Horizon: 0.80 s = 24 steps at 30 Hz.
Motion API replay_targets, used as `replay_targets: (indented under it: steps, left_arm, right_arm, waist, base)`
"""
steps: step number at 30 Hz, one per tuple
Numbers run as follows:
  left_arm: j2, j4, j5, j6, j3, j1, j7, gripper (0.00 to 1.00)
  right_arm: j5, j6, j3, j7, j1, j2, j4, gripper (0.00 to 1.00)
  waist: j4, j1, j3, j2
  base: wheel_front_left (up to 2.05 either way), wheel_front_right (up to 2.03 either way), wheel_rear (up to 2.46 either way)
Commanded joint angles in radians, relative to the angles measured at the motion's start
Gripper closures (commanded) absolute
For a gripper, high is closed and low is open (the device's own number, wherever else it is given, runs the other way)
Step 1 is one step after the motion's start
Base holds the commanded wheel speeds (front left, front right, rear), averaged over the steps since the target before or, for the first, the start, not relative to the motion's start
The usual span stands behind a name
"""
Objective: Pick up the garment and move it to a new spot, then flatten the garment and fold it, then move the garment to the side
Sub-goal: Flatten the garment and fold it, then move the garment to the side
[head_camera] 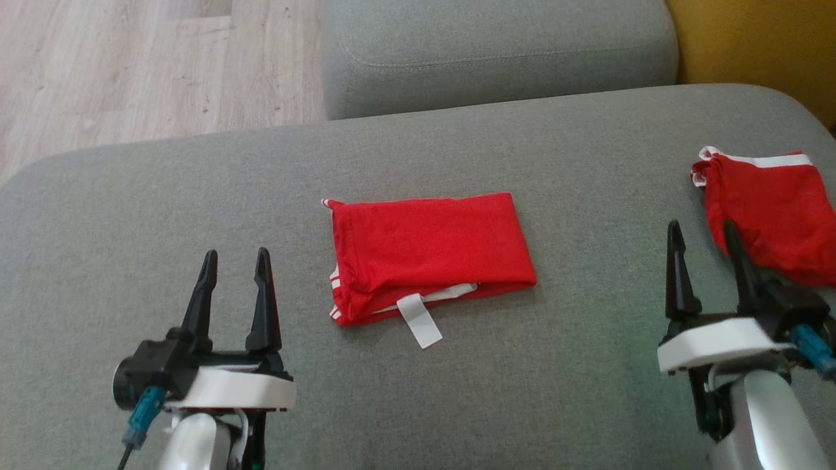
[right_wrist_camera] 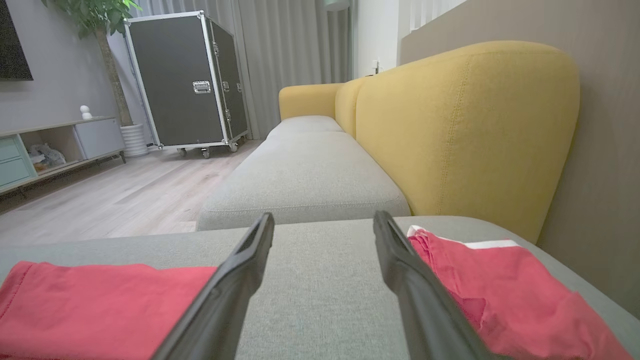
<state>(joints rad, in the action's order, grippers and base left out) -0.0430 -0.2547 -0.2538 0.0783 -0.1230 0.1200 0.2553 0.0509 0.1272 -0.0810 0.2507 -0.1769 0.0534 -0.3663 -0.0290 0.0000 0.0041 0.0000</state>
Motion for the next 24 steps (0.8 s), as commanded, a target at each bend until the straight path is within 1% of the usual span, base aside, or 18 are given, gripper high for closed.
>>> replay_targets:
  steps: [1,8,16,21,24]
  left_arm:
    - [-0.007,0.035,-0.002,-0.006,0.041,0.029,0.006,0.00]
    - [-0.007,0.032,0.002,-0.002,0.039,0.034,0.006,0.00]
    - [-0.007,0.032,0.008,0.004,0.018,0.057,0.006,0.00]
    - [-0.007,0.033,0.011,0.006,0.006,0.080,0.006,0.00]
    - [-0.007,0.030,0.013,0.009,-0.005,0.099,0.006,0.00]
  right_arm:
    - [0.009,0.003,0.026,0.011,-0.019,-0.003,0.045,0.00]
    - [0.021,0.003,0.025,0.011,-0.001,-0.003,0.067,0.00]
    - [-0.007,0.003,0.021,0.011,-0.036,-0.003,0.046,0.00]
    - [-0.015,0.003,0.040,0.004,-0.102,-0.003,-0.008,0.00]
    - [-0.005,0.003,0.060,-0.028,-0.155,-0.003,-0.062,0.00]
  waist:
    - [-0.002,0.0000,0.002,0.0000]
    - [0.004,0.0000,0.007,0.0000]
    - [0.046,0.0000,0.034,0.0000]
    - [0.083,0.0000,0.071,0.0000]
    - [0.109,0.0000,0.100,0.0000]
  base:
    - [0.00,0.00,0.00]
    - [0.00,0.00,0.00]
    - [0.00,0.00,0.00]
    - [0.00,0.00,0.00]
    - [0.00,0.00,0.00]
